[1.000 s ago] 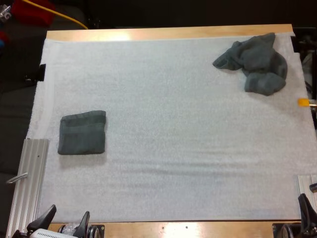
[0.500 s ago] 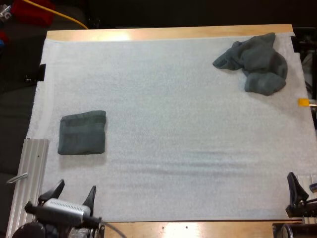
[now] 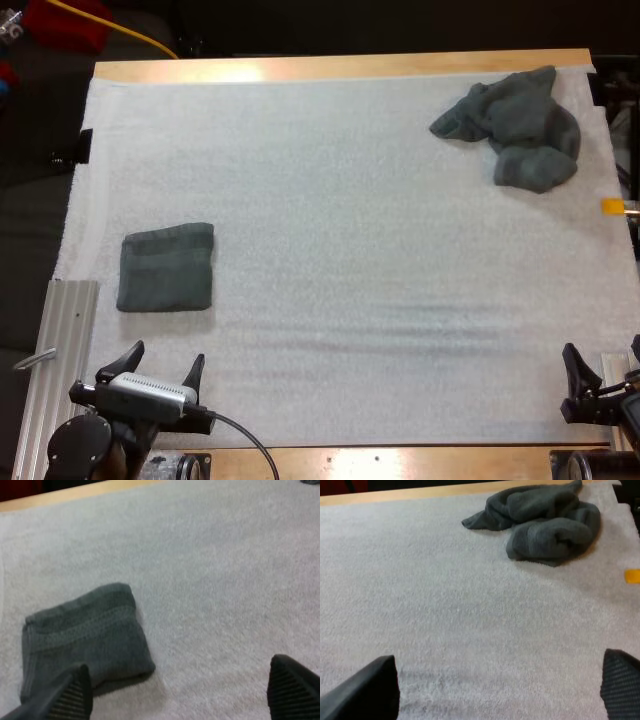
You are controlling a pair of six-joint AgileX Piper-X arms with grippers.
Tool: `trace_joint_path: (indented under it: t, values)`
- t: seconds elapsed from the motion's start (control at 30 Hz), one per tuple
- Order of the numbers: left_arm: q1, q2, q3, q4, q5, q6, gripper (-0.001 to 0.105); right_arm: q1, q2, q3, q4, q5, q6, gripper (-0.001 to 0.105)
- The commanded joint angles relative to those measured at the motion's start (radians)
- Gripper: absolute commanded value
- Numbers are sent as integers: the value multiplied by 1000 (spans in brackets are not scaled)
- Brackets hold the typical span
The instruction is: Pick towel from pile, fold and stack
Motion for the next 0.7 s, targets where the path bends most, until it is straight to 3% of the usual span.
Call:
trace_joint_path:
  t: [0.0,0.67]
  values:
    - [3,-139,-2,-11,-1,-1,69,-4,-41,4,-7,-2,-9,79]
    - [3,-139,-2,-11,-1,-1,69,-4,-41,11,-4,-2,-9,79]
